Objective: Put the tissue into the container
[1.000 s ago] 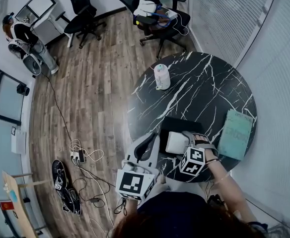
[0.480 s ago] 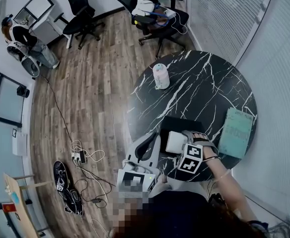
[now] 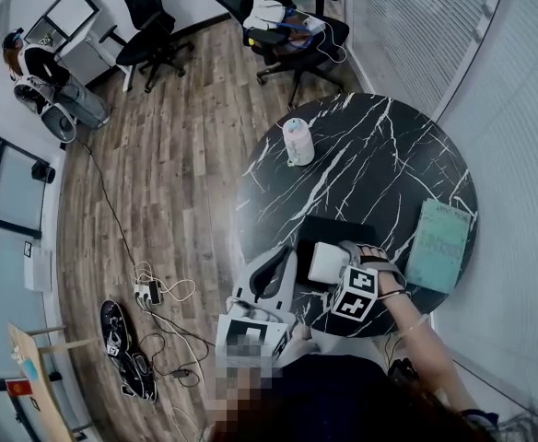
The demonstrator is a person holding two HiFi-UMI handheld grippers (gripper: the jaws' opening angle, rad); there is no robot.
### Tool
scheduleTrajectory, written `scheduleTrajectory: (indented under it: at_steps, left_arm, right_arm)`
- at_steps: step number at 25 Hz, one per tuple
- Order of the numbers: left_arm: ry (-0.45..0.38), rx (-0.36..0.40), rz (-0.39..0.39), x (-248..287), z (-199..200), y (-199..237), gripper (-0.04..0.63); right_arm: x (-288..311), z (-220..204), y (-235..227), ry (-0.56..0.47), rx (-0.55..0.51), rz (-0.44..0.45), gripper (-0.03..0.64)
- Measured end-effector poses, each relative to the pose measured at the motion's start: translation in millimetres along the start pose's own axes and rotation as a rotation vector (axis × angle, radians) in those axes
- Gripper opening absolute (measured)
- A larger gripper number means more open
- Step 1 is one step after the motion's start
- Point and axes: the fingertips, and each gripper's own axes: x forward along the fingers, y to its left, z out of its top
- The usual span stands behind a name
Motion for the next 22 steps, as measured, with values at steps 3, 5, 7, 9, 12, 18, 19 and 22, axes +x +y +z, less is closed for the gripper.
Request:
scheduleTrajectory:
  at_steps: [3,5,7,9,12,18,19,22]
  left_arm:
    - [0.003,-0.001,-0.004,0.8,-1.0,-1.1,0.038]
    - [0.003,0.0,-0.005,1.0,-1.4,-0.8,0.038]
    - [0.006,0.001,-0.004,1.3,-1.8,-0.3,0.038]
    - [0.008,0.0,-0.003,1.1,-2.1,-0.3,0.038]
    - [0.012,0.009,-0.006,0.1,-2.0,-1.0,0.038]
    - [0.018,0.005,-0.011,1.6,-2.1,-2.3,0.038]
    - [0.019,0.007,-0.012,1.7,-2.1,-2.8,0.038]
    - [0.023,0.01,-0.016,1.0,-3.0,-3.2,0.038]
  right_arm:
    - [0.7,-0.4,1.1,-0.008,0.003,0.01,0.434]
    - [1.6,-0.7,0.9,-0.013,0.003,0.013,0.434]
    - [1.9,-1.0,0.4,-0.016,0.0,0.016,0.434]
    - [1.8,-1.1,0.8,-0.019,-0.003,0.022,0.434]
    - [0.8,-1.0,2.0,-0.021,-0.003,0.032,0.434]
    - [0.3,-0.4,1.5,-0.025,0.001,0.046,0.434]
    - [0.1,-0.1,1.0,-0.026,0.001,0.045,0.434]
    - [-0.5,2.3,-0.2,-0.026,0.006,0.039,0.436]
